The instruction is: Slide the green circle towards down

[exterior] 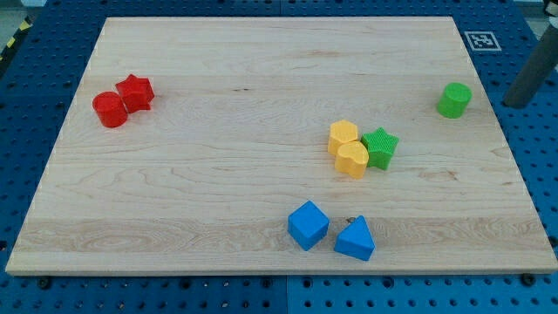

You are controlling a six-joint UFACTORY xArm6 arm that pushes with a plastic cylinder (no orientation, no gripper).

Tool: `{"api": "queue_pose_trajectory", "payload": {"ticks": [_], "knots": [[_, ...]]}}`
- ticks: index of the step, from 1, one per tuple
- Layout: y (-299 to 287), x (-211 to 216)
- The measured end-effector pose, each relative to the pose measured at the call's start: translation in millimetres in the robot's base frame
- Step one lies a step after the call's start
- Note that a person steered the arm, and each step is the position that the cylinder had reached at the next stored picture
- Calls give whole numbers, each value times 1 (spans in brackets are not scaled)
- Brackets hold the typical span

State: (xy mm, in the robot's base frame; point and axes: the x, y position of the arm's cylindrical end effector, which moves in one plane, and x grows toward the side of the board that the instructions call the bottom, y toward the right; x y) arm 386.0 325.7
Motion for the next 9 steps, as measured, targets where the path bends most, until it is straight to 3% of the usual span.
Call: {"api": "queue_pose_trajectory", "payload": {"ticks": [9], "knots": [[-54, -2]]}}
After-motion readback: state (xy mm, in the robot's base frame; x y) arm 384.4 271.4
